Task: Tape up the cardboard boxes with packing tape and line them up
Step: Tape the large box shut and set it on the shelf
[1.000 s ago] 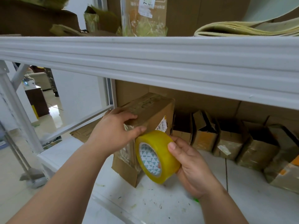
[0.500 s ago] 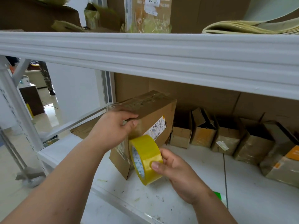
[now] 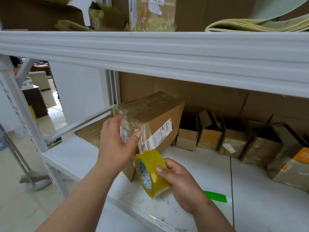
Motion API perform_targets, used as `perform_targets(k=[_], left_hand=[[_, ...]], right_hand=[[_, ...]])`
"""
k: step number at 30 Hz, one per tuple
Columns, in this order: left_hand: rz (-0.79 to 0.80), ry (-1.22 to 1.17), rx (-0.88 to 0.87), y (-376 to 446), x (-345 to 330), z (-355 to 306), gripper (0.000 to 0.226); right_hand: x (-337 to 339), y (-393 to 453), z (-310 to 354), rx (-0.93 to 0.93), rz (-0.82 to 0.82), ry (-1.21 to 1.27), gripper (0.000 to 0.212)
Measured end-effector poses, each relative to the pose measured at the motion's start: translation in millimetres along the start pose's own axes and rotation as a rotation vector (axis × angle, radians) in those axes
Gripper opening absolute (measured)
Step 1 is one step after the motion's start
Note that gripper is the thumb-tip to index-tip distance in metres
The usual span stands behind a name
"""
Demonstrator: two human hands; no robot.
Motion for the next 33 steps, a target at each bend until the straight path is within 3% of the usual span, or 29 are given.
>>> perform_targets(k=[3, 9, 15, 17, 19, 22, 30, 33], left_hand=[[-0.166, -0.151, 0.221, -32, 0, 10, 0.035], [-0.029, -0.184, 0.379, -58, -26, 19, 0.023], [-0.11, -0.428, 0.546, -58, -30, 21, 0.006], [-0.128, -0.457, 0.585, -57, -30, 21, 0.006], [-0.142, -0.472, 0.608, -56, -31, 20, 0.006], [-0.166, -0.507, 0.625, -57, -33, 19, 0.006], [-0.196, -0.525, 0.622, -57, -42, 18, 0.01], [-0.203, -0.51, 0.62, -57, -43, 18, 0.01]], right_hand=[[2, -2, 1, 0.015, 0.003, -0.038, 0.033], [4, -2, 6, 0.027, 0.011, -0.15, 0.012], [22, -1, 6, 0.0, -0.033, -0.268, 0.034], [55, 1, -6, -0.064, -0.175, -0.421, 0.031], [89, 1, -26, -0.168, -0.26, -0.766, 0.041], [113, -6, -55, -0.341, -0.171, -1.271, 0.055], [133, -8, -67, -0.396, -0.028, -1.273, 0.037], [137, -4, -68, -0.395, 0.06, -1.438, 0.025]])
Point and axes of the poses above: each hand's wrist, its own y-axis towards the middle knuckle, its own x-axis out of the back of the hand, z = x × y, the point moved 7 cm from there along y, towards the middle knuckle, and after that the axes turned 12 degrees about -y, right-handed, at the moved point
